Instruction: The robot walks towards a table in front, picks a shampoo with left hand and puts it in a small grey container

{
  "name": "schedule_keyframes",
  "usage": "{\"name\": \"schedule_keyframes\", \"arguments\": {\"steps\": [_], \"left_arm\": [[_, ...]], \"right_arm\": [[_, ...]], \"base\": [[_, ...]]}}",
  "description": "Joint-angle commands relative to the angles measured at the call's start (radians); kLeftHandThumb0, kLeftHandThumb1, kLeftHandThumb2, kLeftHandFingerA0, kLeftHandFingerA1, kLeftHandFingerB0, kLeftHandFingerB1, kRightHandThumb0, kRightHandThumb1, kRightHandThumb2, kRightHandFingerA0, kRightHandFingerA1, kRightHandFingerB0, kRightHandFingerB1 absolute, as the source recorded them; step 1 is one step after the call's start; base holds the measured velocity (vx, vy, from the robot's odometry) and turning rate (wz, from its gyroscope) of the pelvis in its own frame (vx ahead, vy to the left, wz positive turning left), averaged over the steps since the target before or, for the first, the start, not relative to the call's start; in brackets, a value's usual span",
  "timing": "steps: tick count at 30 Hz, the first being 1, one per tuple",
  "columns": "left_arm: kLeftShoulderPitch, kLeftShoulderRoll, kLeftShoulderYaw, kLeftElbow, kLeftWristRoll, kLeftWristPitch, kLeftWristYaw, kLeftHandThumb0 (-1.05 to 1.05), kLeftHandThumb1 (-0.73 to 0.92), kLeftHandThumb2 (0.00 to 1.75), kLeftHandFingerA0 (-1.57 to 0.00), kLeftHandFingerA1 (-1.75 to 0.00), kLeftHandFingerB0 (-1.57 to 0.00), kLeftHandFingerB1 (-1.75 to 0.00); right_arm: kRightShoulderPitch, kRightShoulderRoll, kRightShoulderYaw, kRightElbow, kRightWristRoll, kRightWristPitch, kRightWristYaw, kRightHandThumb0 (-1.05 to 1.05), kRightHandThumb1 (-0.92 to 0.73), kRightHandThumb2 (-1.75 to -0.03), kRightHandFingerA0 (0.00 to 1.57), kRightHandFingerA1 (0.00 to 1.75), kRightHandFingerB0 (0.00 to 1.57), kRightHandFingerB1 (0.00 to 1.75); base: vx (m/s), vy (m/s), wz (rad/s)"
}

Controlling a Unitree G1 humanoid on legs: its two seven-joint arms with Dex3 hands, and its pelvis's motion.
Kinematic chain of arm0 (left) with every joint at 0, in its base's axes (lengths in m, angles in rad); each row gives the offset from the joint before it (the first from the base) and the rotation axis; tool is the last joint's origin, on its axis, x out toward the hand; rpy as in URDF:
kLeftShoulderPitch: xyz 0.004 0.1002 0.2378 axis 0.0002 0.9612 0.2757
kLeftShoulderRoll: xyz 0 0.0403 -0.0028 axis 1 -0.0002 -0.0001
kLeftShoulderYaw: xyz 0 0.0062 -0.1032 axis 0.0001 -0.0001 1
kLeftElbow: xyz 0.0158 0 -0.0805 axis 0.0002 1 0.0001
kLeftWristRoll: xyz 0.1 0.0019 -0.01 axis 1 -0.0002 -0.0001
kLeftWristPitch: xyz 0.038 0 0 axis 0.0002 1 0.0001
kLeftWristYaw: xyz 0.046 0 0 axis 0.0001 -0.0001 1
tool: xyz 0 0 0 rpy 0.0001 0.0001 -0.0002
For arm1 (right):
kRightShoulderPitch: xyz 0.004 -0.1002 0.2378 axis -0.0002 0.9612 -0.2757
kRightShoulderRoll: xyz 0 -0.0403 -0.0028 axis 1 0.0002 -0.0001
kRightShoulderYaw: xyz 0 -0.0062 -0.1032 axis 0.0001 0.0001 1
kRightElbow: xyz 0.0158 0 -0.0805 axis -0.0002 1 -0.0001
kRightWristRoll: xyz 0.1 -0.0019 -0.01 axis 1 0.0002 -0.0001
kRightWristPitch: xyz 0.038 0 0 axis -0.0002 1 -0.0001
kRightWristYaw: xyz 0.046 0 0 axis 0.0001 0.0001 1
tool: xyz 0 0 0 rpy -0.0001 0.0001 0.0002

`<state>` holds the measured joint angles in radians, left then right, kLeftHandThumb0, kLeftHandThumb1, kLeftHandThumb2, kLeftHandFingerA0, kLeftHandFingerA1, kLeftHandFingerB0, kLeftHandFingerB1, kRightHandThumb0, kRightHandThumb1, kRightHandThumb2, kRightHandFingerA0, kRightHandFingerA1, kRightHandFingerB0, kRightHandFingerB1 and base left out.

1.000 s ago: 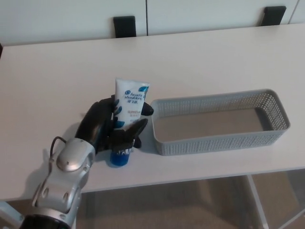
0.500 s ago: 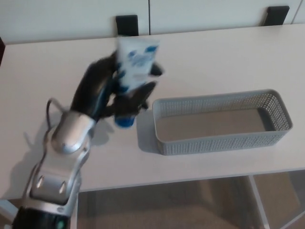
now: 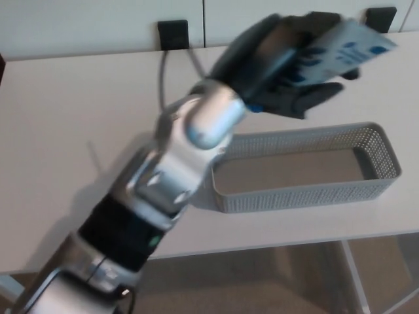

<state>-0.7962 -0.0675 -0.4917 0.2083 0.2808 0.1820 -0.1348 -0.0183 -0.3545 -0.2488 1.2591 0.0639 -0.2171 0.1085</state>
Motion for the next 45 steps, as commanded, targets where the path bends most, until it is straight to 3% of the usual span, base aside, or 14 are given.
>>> {"name": "schedule_keyframes", "arguments": {"steps": [1, 4, 5, 6, 9, 17, 19, 20, 25, 26, 27, 31, 36, 45], "left_arm": [[-0.102, -0.067, -0.034, 0.144, 0.042, 0.124, -0.063, -0.19, 0.77, 0.70, -0.72, -1.35, -0.75, -1.09], [-0.130, -0.094, -0.020, 0.233, 0.024, 0.137, -0.079, -0.16, 0.76, 0.68, -0.77, -0.82, -0.83, -0.70], [-0.132, -0.106, -0.010, 0.265, 0.018, 0.137, -0.072, -0.17, 0.73, 0.72, -0.93, -1.40, -0.79, -0.91], [-0.130, -0.123, 0.006, 0.298, 0.005, 0.145, -0.064, -0.19, 0.72, 0.76, -1.01, -1.52, -0.72, -1.25], [-0.146, -0.155, 0.049, 0.377, -0.011, 0.195, -0.058, -0.18, 0.71, 0.79, -1.01, -1.49, -0.71, -1.43], [-0.131, -0.153, 0.090, 0.414, 0.015, 0.261, -0.047, -0.19, 0.75, 0.69, -0.98, -1.44, -0.71, -1.26], [-0.094, -0.130, 0.067, 0.356, 0.028, 0.288, -0.084, -0.21, 0.73, 0.69, -0.95, -1.32, -0.67, -1.00], [-0.090, -0.114, 0.046, 0.340, 0.044, 0.295, -0.101, -0.26, 0.75, 0.62, -0.98, -1.29, -0.57, -0.58], [-0.065, -0.080, 0.029, 0.298, 0.034, 0.353, -0.139, -0.22, 0.74, 0.63, -1.09, -1.28, -0.80, -0.89], [-0.064, -0.076, 0.026, 0.302, 0.029, 0.358, -0.156, -0.27, 0.70, 0.62, -1.04, -0.73, -0.77, -0.51], [-0.081, -0.045, -0.017, 0.315, 0.030, 0.360, -0.256, -0.73, 0.46, 0.80, -0.07, -0.37, -0.07, -0.34], [-0.116, 0.008, -0.094, 0.321, 0.035, 0.355, -0.404, -0.82, 0.46, 0.86, 0.00, -0.01, 0.00, 0.00], [-0.131, 0.033, -0.128, 0.321, 0.027, 0.375, -0.467, -0.93, 0.57, 0.61, 0.00, 0.00, 0.00, 0.00], [-0.133, 0.080, -0.112, 0.310, 0.018, 0.346, -0.500, -1.01, 0.60, 0.63, 0.00, 0.00, 0.00, 0.00]], "right_arm": [[-0.010, -0.004, 0.022, 0.002, -0.024, 0.006, -0.024, -0.12, -0.63, -0.58, 0.67, 0.53, 0.53, 0.46], [-0.021, -0.001, 0.036, 0.002, -0.034, 0.007, -0.025, -0.13, -0.64, -0.58, 0.67, 0.52, 0.52, 0.45], [-0.023, -0.001, 0.042, 0.001, -0.038, 0.005, -0.027, -0.14, -0.64, -0.58, 0.67, 0.53, 0.53, 0.45], [-0.022, -0.002, 0.046, -0.001, -0.039, 0.003, -0.028, -0.14, -0.63, -0.58, 0.69, 0.53, 0.53, 0.45], [-0.029, -0.004, 0.053, -0.002, -0.040, 0.008, -0.031, -0.15, -0.63, -0.58, 0.68, 0.53, 0.53, 0.46], [-0.058, -0.007, 0.058, 0.014, -0.042, 0.037, -0.033, -0.14, -0.61, -0.57, 0.69, 0.52, 0.54, 0.45], [-0.043, -0.014, 0.057, 0.002, -0.037, 0.044, -0.006, -0.15, -0.64, -0.58, 0.64, 0.49, 0.52, 0.45], [-0.041, -0.014, 0.059, -0.003, -0.038, 0.038, -0.004, -0.15, -0.64, -0.58, 0.64, 0.50, 0.53, 0.45], [-0.036, -0.009, 0.059, -0.012, -0.034, 0.034, 0.001, -0.15, -0.63, -0.58, 0.64, 0.51, 0.50, 0.45], [-0.031, -0.010, 0.059, -0.015, -0.035, 0.030, 0.002, -0.15, -0.64, -0.58, 0.64, 0.51, 0.51, 0.45], [-0.021, -0.009, 0.061, -0.018, -0.037, 0.019, 0.001, -0.16, -0.64, -0.58, 0.64, 0.50, 0.53, 0.46], [-0.018, -0.007, 0.064, -0.018, -0.040, 0.014, 0.001, -0.16, -0.64, -0.58, 0.65, 0.51, 0.54, 0.46], [-0.021, -0.009, 0.061, -0.019, -0.034, 0.029, 0.002, -0.16, -0.65, -0.58, 0.66, 0.51, 0.54, 0.46], [-0.046, -0.014, 0.084, -0.010, -0.057, 0.046, -0.007, -0.18, -0.65, -0.58, 0.71, 0.52, 0.58, 0.46]], "base": [[0.00, 0.000, 0.00], [0.00, 0.000, 0.00], [0.00, 0.000, 0.00], [0.00, 0.000, 0.00], [0.00, 0.000, 0.00], [0.00, 0.000, 0.00], [0.00, 0.000, 0.00], [0.00, 0.000, 0.00], [0.00, 0.000, 0.00], [0.00, 0.000, 0.00], [0.00, 0.000, 0.00], [0.00, 0.000, 0.00], [0.00, 0.000, 0.00], [0.00, 0.000, 0.00]]}}
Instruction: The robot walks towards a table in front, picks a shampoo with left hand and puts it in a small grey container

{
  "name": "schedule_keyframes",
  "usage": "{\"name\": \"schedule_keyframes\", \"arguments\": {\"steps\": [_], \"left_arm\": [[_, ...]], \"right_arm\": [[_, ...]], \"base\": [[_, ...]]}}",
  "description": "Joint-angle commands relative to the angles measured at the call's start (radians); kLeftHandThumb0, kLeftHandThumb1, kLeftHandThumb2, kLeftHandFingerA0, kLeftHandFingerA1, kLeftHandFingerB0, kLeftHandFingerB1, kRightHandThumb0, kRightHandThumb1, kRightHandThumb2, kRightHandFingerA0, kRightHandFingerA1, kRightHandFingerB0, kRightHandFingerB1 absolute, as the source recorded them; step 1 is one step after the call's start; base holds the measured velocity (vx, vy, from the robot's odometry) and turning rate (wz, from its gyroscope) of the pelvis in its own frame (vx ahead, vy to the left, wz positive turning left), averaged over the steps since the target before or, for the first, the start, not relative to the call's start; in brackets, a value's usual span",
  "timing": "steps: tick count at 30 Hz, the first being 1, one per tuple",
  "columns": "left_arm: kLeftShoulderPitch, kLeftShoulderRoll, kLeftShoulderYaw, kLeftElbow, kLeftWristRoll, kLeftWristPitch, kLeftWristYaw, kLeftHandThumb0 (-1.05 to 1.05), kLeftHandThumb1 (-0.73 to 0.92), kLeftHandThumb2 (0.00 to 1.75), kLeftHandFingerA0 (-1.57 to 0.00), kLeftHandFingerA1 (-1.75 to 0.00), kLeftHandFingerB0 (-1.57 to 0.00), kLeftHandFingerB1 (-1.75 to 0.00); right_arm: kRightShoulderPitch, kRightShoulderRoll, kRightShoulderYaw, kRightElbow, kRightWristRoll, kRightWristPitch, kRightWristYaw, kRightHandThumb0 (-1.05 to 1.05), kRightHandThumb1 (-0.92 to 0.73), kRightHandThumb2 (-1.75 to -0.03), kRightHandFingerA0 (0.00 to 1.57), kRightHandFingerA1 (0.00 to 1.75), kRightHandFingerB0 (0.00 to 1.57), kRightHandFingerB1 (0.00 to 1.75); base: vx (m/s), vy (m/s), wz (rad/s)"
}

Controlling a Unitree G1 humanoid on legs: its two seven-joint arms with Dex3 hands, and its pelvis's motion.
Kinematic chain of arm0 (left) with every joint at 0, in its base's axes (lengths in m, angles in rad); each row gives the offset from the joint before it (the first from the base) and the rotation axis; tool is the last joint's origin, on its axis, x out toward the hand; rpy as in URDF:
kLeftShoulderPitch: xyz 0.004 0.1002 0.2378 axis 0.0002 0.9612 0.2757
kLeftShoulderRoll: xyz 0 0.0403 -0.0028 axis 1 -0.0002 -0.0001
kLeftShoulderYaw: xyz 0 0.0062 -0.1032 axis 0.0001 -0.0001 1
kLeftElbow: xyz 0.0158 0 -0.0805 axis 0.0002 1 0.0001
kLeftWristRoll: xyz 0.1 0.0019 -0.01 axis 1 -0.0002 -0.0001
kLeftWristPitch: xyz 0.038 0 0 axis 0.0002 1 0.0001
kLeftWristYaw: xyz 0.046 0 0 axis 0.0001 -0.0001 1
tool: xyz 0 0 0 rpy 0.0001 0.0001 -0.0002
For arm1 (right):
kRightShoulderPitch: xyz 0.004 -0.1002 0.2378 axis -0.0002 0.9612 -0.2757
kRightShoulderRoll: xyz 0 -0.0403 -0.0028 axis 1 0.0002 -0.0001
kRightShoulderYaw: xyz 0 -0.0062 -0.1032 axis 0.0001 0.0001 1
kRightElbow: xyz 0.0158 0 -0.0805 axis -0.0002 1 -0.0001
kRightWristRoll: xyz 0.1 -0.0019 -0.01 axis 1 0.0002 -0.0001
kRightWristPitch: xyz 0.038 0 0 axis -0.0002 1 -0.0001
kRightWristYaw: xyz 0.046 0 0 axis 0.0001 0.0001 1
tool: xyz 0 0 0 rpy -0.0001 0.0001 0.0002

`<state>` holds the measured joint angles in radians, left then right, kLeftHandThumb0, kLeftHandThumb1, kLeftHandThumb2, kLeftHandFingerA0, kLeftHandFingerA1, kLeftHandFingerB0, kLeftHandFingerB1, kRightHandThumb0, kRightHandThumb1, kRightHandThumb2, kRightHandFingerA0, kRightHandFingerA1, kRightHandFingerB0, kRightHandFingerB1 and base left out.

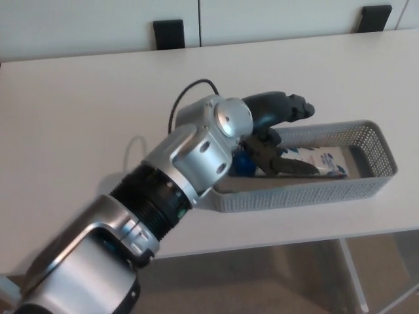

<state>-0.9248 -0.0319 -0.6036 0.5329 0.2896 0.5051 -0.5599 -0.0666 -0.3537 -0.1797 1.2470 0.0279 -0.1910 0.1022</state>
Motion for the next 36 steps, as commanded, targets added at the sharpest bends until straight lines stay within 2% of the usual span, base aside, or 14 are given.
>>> {"name": "schedule_keyframes", "arguments": {"steps": [1, 2, 3, 4, 5, 6, 16, 17, 18, 21, 22, 24, 25, 36], "left_arm": [[-0.001, 0.052, 0.022, -0.027, 0.001, 0.014, -0.063, -0.95, 0.61, 0.58, -0.10, -0.55, 0.00, -0.02], [0.003, 0.059, 0.035, -0.040, -0.001, 0.007, -0.057, -0.84, 0.47, 0.91, -0.02, -0.41, 0.00, 0.00], [0.006, 0.065, 0.039, -0.050, 0.000, 0.004, -0.056, -0.84, 0.47, 0.91, -0.02, -0.41, 0.00, 0.00], [0.012, 0.069, 0.049, -0.071, -0.002, 0.012, -0.055, -0.96, 0.58, 0.63, 0.00, 0.00, 0.00, 0.00], [0.030, 0.084, 0.083, -0.133, -0.009, 0.006, -0.035, -0.86, 0.47, 0.90, 0.00, 0.00, 0.00, 0.00], [0.047, 0.098, 0.114, -0.184, -0.010, -0.022, -0.006, -0.86, 0.47, 0.90, 0.00, 0.00, 0.00, 0.00], [0.085, 0.286, 0.421, -0.728, -0.143, -0.043, -0.103, -0.72, 0.46, 0.81, -0.10, -0.15, -0.10, -0.21], [0.116, 0.305, 0.453, -0.782, -0.171, -0.029, -0.124, -0.59, 0.46, 0.56, -0.11, -0.25, -0.11, -0.26], [0.178, 0.330, 0.509, -0.861, -0.223, -0.024, -0.154, -0.29, 0.24, 0.83, 0.00, -0.49, 0.00, -0.47], [0.293, 0.363, 0.584, -0.967, -0.285, -0.043, -0.184, -0.54, 0.45, 0.55, -0.19, -0.28, -0.18, -0.28], [0.414, 0.385, 0.676, -1.045, -0.351, -0.065, -0.222, -0.26, 0.29, 0.86, -0.08, -0.51, -0.08, -0.50], [0.652, 0.382, 0.834, -1.189, -0.457, -0.050, -0.270, -0.23, 0.32, 0.88, -0.12, -0.52, -0.12, -0.51], [0.726, 0.376, 0.882, -1.220, -0.487, -0.052, -0.289, -0.36, 0.48, 0.55, -0.31, -0.34, -0.30, -0.31], [1.675, 0.200, 1.129, -1.120, -0.563, -0.543, -0.498, -0.40, 0.43, 0.53, -0.42, -0.38, -0.34, -0.32]], "right_arm": [[-0.004, -0.016, 0.018, 0.000, -0.022, 0.018, 0.007, -0.18, -0.65, -0.58, 0.68, 0.51, 0.56, 0.46], [-0.006, -0.017, 0.020, 0.000, -0.022, 0.016, 0.009, -0.19, -0.64, -0.58, 0.67, 0.51, 0.56, 0.46], [-0.005, -0.017, 0.021, 0.001, -0.022, 0.015, 0.008, -0.19, -0.64, -0.58, 0.67, 0.51, 0.56, 0.46], [0.001, -0.017, 0.023, 0.000, -0.022, 0.013, 0.008, -0.20, -0.63, -0.58, 0.68, 0.50, 0.57, 0.46], [0.008, -0.018, 0.024, -0.001, -0.022, 0.011, 0.009, -0.21, -0.65, -0.59, 0.70, 0.51, 0.57, 0.46], [0.007, -0.018, 0.023, -0.001, -0.022, 0.014, 0.010, -0.21, -0.65, -0.59, 0.70, 0.51, 0.57, 0.46], [0.012, -0.018, 0.033, -0.008, -0.030, 0.013, 0.021, -0.20, -0.65, -0.59, 0.70, 0.52, 0.57, 0.46], [0.017, -0.016, 0.033, -0.007, -0.029, 0.014, 0.019, -0.21, -0.65, -0.59, 0.69, 0.51, 0.57, 0.46], [0.025, -0.015, 0.035, -0.004, -0.032, 0.014, 0.016, -0.19, -0.65, -0.59, 0.71, 0.52, 0.57, 0.46], [0.035, -0.020, 0.037, -0.003, -0.035, 0.014, 0.011, -0.19, -0.64, -0.58, 0.73, 0.53, 0.58, 0.46], [0.038, -0.020, 0.039, -0.006, -0.036, 0.010, 0.011, -0.19, -0.64, -0.58, 0.72, 0.53, 0.59, 0.47], [0.060, -0.030, 0.044, -0.011, -0.040, -0.008, 0.027, -0.21, -0.66, -0.59, 0.71, 0.55, 0.57, 0.47], [0.064, -0.032, 0.048, -0.008, -0.043, -0.010, 0.029, -0.23, -0.66, -0.60, 0.70, 0.54, 0.56, 0.46], [0.098, -0.034, 0.051, 0.028, -0.045, -0.022, 0.029, -0.19, -0.65, -0.58, 0.71, 0.55, 0.56, 0.47]], "base": [[0.00, 0.000, 0.00], [0.00, 0.000, 0.00], [0.00, 0.000, 0.00], [0.00, 0.000, 0.00], [0.00, 0.000, 0.00], [0.00, 0.000, 0.00], [0.00, 0.000, 0.00], [0.00, 0.000, 0.00], [0.00, 0.000, 0.00], [0.00, 0.000, 0.00], [0.00, 0.000, 0.00], [0.00, 0.000, 0.00], [0.00, 0.000, 0.00], [0.00, 0.000, 0.00]]}}
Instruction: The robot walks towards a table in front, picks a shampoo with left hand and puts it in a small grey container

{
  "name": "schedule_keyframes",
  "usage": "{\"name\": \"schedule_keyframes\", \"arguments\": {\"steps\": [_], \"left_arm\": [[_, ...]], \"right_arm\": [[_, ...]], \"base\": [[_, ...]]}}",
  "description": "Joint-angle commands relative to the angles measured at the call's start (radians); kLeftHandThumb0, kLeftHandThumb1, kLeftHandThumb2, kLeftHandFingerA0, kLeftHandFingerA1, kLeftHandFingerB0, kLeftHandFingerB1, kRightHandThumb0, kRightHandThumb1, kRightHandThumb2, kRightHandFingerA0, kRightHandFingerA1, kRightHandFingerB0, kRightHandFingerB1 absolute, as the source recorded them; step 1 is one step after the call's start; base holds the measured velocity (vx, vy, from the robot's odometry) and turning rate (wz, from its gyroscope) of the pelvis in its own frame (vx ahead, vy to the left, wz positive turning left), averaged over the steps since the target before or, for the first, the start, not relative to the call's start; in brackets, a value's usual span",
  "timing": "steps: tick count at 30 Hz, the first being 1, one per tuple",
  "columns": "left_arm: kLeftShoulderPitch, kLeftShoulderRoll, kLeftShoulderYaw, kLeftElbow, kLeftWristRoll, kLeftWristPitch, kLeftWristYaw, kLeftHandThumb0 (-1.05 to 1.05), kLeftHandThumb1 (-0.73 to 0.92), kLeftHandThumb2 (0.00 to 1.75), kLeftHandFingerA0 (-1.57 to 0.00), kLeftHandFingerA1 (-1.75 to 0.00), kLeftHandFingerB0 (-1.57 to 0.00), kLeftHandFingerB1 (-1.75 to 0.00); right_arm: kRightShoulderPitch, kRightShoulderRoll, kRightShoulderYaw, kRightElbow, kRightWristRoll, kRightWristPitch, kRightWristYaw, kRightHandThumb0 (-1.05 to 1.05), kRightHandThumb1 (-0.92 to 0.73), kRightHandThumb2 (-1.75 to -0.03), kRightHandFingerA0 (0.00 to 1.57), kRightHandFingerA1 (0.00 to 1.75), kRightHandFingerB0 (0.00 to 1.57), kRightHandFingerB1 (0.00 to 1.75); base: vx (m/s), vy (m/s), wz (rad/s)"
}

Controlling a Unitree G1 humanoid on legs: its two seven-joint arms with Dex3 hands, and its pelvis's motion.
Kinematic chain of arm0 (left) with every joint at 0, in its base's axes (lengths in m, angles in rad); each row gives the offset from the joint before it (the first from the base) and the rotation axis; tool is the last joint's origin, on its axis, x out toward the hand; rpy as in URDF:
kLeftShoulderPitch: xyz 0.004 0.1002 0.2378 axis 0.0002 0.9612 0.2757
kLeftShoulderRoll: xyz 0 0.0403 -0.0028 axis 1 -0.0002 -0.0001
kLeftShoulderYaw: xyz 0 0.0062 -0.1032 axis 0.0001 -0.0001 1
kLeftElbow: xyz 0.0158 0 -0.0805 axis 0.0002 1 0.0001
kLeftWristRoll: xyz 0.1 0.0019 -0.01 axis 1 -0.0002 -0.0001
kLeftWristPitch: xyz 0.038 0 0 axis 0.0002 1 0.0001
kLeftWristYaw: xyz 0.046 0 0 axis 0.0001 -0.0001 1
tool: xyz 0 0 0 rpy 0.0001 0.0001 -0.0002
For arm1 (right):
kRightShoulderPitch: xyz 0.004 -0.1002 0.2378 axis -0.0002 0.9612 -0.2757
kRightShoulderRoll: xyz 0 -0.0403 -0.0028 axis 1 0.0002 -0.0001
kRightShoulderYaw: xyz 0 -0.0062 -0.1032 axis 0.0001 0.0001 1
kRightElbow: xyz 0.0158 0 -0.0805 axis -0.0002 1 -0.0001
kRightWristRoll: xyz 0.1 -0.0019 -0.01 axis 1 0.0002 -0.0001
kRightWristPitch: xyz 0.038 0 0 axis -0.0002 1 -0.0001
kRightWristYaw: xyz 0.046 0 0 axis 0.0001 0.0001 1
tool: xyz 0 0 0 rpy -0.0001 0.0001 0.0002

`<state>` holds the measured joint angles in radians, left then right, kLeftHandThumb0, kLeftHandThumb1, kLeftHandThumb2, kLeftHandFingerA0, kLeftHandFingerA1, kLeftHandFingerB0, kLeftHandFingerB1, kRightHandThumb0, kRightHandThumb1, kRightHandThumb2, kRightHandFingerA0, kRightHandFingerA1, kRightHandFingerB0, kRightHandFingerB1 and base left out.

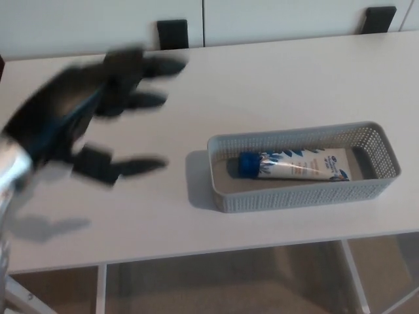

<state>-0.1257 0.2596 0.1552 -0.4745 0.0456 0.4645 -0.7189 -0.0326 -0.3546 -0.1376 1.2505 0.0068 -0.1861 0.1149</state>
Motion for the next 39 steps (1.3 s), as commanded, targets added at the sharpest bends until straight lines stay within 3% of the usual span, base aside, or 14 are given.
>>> {"name": "schedule_keyframes", "arguments": {"steps": [1, 6, 11, 16, 19, 21, 24, 26, 27, 28, 32, 35, 36, 39], "left_arm": [[0.934, -0.101, 0.366, -0.073, -0.295, -0.553, -0.329, -0.40, 0.42, 0.53, -0.45, -0.38, -0.36, -0.32], [1.056, -0.083, 0.304, 0.160, -0.251, -0.681, -0.343, -0.46, 0.42, 0.53, -0.53, -0.40, -0.40, -0.34], [1.121, -0.015, 0.272, 0.291, -0.195, -0.797, -0.332, -0.59, 0.37, 0.70, -0.59, -0.52, -0.42, -0.44], [1.081, 0.085, 0.259, 0.414, -0.153, -0.742, -0.327, -0.54, 0.35, 0.67, -0.63, -0.51, -0.50, -0.46], [1.037, 0.148, 0.232, 0.478, -0.059, -0.667, -0.230, -0.41, 0.38, 0.65, -0.61, -0.50, -0.51, -0.46], [0.918, 0.201, 0.158, 0.666, 0.084, -0.700, -0.054, -0.40, 0.41, 0.67, -0.68, -0.55, -0.55, -0.50], [0.769, 0.221, 0.065, 0.853, 0.255, -0.643, 0.244, -0.26, 0.55, 0.57, -0.71, -0.50, -0.48, -0.41], [0.637, 0.218, 0.016, 0.995, 0.278, -0.574, 0.327, -0.28, 0.59, 0.57, -0.71, -0.67, -0.36, -0.36], [0.602, 0.218, 0.005, 1.041, 0.273, -0.568, 0.337, -0.28, 0.59, 0.57, -0.71, -0.67, -0.36, -0.36], [0.503, 0.222, -0.039, 1.140, 0.290, -0.505, 0.347, -0.40, 0.59, 0.59, -0.61, -0.49, -0.30, -0.34], [0.304, 0.208, -0.083, 1.419, 0.263, -0.468, 0.370, -0.41, 0.60, 0.58, -0.44, -0.42, -0.27, -0.33], [0.258, 0.210, -0.108, 1.508, 0.258, -0.466, 0.368, -0.45, 0.62, 0.59, -0.50, -0.43, -0.27, -0.31], [0.248, 0.206, -0.109, 1.522, 0.253, -0.460, 0.381, -0.44, 0.49, 0.78, -0.55, -0.56, -0.27, -0.44], [0.222, 0.183, -0.098, 1.576, 0.231, -0.478, 0.477, -0.32, 0.65, 0.60, -0.63, -0.46, -0.43, -0.37]], "right_arm": [[0.070, -0.031, 0.012, 0.023, -0.026, -0.025, 0.012, -0.19, -0.65, -0.59, 0.72, 0.56, 0.57, 0.47], [0.082, -0.035, 0.010, 0.009, -0.019, -0.039, 0.019, -0.19, -0.65, -0.59, 0.73, 0.57, 0.58, 0.48], [0.091, -0.036, 0.017, 0.003, -0.024, -0.030, 0.014, -0.20, -0.66, -0.59, 0.73, 0.57, 0.58, 0.48], [0.086, -0.044, 0.009, 0.016, -0.020, -0.025, 0.003, -0.21, -0.65, -0.59, 0.73, 0.55, 0.58, 0.47], [0.087, -0.044, 0.013, 0.022, -0.025, -0.024, 0.000, -0.21, -0.65, -0.59, 0.75, 0.57, 0.59, 0.48], [0.087, -0.044, 0.021, 0.021, -0.031, -0.028, 0.001, -0.22, -0.65, -0.59, 0.76, 0.57, 0.59, 0.48], [0.084, -0.042, 0.037, 0.016, -0.044, -0.027, 0.001, -0.21, -0.65, -0.59, 0.75, 0.56, 0.58, 0.47], [0.068, -0.037, 0.042, 0.016, -0.045, -0.024, -0.001, -0.22, -0.66, -0.59, 0.73, 0.55, 0.58, 0.47], [0.065, -0.037, 0.046, 0.015, -0.048, -0.024, -0.002, -0.22, -0.66, -0.59, 0.73, 0.55, 0.58, 0.47], [0.064, -0.034, 0.044, 0.013, -0.044, -0.025, 0.001, -0.21, -0.65, -0.59, 0.73, 0.56, 0.58, 0.47], [0.063, -0.028, 0.040, 0.018, -0.035, -0.029, 0.004, -0.19, -0.65, -0.59, 0.76, 0.57, 0.60, 0.48], [0.065, -0.028, 0.038, 0.015, -0.032, -0.028, 0.006, -0.19, -0.66, -0.59, 0.74, 0.56, 0.59, 0.48], [0.067, -0.028, 0.041, 0.007, -0.033, -0.027, 0.008, -0.20, -0.66, -0.60, 0.71, 0.57, 0.57, 0.48], [0.061, -0.024, 0.045, 0.006, -0.033, -0.027, 0.008, -0.18, -0.65, -0.59, 0.71, 0.56, 0.58, 0.48]], "base": [[0.00, 0.000, 0.00], [0.00, 0.000, 0.00], [0.00, 0.000, 0.00], [0.00, 0.000, 0.00], [0.00, 0.000, 0.00], [0.00, 0.000, 0.00], [0.00, 0.000, 0.00], [0.00, 0.000, 0.00], [0.00, 0.000, 0.00], [0.00, 0.000, 0.00], [0.00, 0.000, 0.00], [0.00, 0.000, 0.00], [0.00, 0.000, 0.00], [0.00, 0.000, 0.00]]}}
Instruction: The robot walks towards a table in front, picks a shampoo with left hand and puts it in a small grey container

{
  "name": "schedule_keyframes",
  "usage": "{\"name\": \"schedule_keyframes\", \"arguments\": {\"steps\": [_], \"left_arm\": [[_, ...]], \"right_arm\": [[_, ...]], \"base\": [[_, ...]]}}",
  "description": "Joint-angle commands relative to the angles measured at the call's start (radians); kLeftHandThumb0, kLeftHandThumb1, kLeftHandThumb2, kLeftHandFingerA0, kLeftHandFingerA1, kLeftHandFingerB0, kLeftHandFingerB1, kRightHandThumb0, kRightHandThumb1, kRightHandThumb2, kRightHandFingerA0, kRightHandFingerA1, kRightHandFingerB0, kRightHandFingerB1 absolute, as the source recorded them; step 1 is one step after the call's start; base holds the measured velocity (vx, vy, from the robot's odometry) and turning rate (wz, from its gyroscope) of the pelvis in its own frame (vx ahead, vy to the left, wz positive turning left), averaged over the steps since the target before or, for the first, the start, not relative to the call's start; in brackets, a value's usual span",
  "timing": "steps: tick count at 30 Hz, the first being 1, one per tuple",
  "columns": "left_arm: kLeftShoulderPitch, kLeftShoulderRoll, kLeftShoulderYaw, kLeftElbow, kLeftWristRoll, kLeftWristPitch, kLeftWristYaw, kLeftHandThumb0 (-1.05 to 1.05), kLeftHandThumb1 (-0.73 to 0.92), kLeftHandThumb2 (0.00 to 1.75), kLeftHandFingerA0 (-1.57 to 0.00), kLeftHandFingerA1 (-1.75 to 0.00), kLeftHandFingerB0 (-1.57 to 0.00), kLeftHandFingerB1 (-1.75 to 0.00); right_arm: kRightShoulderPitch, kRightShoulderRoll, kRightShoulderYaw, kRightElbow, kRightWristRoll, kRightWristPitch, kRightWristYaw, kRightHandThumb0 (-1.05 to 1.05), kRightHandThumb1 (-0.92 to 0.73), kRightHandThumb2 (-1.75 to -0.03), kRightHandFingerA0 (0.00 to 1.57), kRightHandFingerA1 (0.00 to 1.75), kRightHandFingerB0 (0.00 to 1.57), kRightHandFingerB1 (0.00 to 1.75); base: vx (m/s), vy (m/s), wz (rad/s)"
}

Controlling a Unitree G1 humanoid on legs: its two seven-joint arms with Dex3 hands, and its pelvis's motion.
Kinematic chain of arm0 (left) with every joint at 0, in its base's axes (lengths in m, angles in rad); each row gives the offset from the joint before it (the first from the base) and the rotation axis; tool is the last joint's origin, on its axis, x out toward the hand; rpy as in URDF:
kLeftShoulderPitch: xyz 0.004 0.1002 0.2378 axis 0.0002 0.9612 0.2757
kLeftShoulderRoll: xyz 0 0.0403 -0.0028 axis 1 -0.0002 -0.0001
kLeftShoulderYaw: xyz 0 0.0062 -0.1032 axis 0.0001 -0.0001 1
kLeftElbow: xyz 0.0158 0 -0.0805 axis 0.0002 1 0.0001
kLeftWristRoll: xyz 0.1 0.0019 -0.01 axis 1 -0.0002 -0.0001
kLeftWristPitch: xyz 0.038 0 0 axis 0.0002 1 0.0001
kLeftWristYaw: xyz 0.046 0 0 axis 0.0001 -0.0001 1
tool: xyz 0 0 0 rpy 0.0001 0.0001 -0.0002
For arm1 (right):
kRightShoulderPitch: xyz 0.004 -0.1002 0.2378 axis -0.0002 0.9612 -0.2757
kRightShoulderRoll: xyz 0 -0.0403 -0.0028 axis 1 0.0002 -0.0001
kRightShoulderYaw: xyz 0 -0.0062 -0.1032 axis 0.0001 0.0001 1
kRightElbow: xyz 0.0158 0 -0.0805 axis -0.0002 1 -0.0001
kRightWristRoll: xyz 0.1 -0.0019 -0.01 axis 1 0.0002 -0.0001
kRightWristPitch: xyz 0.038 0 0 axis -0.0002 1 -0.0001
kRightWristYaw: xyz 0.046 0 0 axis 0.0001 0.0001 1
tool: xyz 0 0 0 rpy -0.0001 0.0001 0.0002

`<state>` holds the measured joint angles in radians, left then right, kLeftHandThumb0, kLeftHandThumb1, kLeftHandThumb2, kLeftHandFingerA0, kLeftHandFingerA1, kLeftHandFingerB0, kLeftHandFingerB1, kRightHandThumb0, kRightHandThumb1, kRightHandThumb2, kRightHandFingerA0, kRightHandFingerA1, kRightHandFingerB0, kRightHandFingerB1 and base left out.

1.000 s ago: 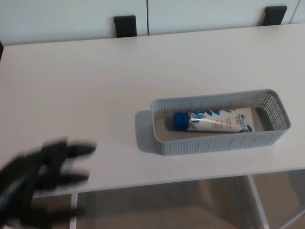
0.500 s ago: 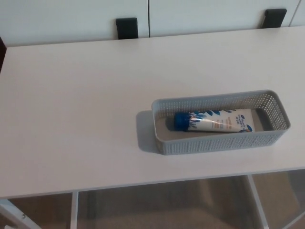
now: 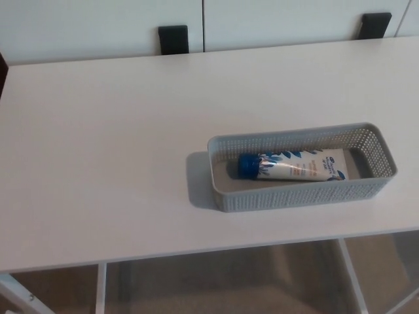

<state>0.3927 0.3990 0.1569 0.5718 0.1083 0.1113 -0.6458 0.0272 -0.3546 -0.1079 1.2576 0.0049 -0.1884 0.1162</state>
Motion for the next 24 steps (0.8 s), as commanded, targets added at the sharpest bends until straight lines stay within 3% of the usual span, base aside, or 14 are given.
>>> {"name": "schedule_keyframes", "arguments": {"steps": [1, 5, 7, 12, 13, 18, 19, 22, 23, 24], "left_arm": [[-0.297, 0.036, -0.100, 0.541, 0.167, -0.140, 0.443, -0.34, 0.67, 0.60, -0.66, -0.48, -0.44, -0.37], [-0.299, 0.029, -0.134, 0.584, 0.177, -0.177, 0.520, -0.37, 0.66, 0.60, -0.64, -0.48, -0.44, -0.36], [-0.295, 0.034, -0.163, 0.595, 0.197, -0.201, 0.564, -0.32, 0.67, 0.60, -0.71, -0.48, -0.47, -0.38], [-0.309, 0.040, -0.202, 0.633, 0.189, -0.232, 0.544, -0.41, 0.62, 0.59, -0.61, -0.42, -0.44, -0.37], [-0.316, 0.039, -0.215, 0.642, 0.194, -0.238, 0.549, -0.48, 0.52, 0.82, -0.51, -0.54, -0.38, -0.49], [-0.335, 0.027, -0.255, 0.680, 0.194, -0.253, 0.562, -0.48, 0.51, 0.81, -0.49, -0.53, -0.38, -0.48], [-0.341, 0.029, -0.261, 0.688, 0.191, -0.256, 0.561, -0.41, 0.64, 0.59, -0.56, -0.41, -0.43, -0.36], [-0.356, 0.032, -0.270, 0.704, 0.188, -0.261, 0.562, -0.38, 0.66, 0.59, -0.57, -0.42, -0.43, -0.36], [-0.360, 0.033, -0.274, 0.711, 0.184, -0.267, 0.564, -0.46, 0.53, 0.83, -0.49, -0.55, -0.36, -0.49], [-0.361, 0.033, -0.276, 0.715, 0.181, -0.272, 0.568, -0.46, 0.53, 0.83, -0.49, -0.55, -0.36, -0.49]], "right_arm": [[-0.005, -0.022, 0.018, 0.010, -0.034, -0.025, 0.003, -0.20, -0.65, -0.58, 0.72, 0.56, 0.58, 0.48], [-0.014, -0.022, 0.024, 0.014, -0.034, -0.022, 0.001, -0.21, -0.66, -0.59, 0.70, 0.55, 0.57, 0.47], [-0.017, -0.023, 0.012, 0.001, -0.018, -0.016, 0.004, -0.19, -0.66, -0.59, 0.73, 0.57, 0.58, 0.48], [-0.016, -0.024, 0.027, 0.004, -0.032, -0.020, -0.004, -0.20, -0.64, -0.58, 0.73, 0.56, 0.59, 0.47], [-0.016, -0.024, 0.026, 0.004, -0.030, -0.018, -0.002, -0.19, -0.64, -0.58, 0.74, 0.56, 0.59, 0.48], [-0.016, -0.028, 0.028, -0.002, -0.028, -0.022, 0.005, -0.18, -0.65, -0.58, 0.73, 0.57, 0.60, 0.48], [-0.023, -0.029, 0.032, 0.002, -0.033, -0.019, 0.003, -0.19, -0.65, -0.58, 0.72, 0.55, 0.58, 0.47], [-0.039, -0.030, 0.033, 0.014, -0.036, -0.010, -0.001, -0.21, -0.64, -0.58, 0.75, 0.56, 0.60, 0.47], [-0.045, -0.031, 0.033, 0.015, -0.036, -0.009, -0.001, -0.21, -0.65, -0.59, 0.75, 0.56, 0.59, 0.47], [-0.047, -0.034, 0.034, 0.013, -0.038, -0.008, 0.002, -0.21, -0.65, -0.59, 0.75, 0.56, 0.59, 0.47]], "base": [[0.00, 0.000, 0.00], [0.00, 0.000, 0.00], [0.00, 0.000, 0.00], [0.00, 0.000, 0.00], [0.00, 0.000, 0.00], [0.00, 0.000, 0.00], [0.00, 0.000, 0.00], [0.00, 0.000, 0.00], [0.00, 0.000, 0.00], [0.00, 0.000, 0.00]]}}
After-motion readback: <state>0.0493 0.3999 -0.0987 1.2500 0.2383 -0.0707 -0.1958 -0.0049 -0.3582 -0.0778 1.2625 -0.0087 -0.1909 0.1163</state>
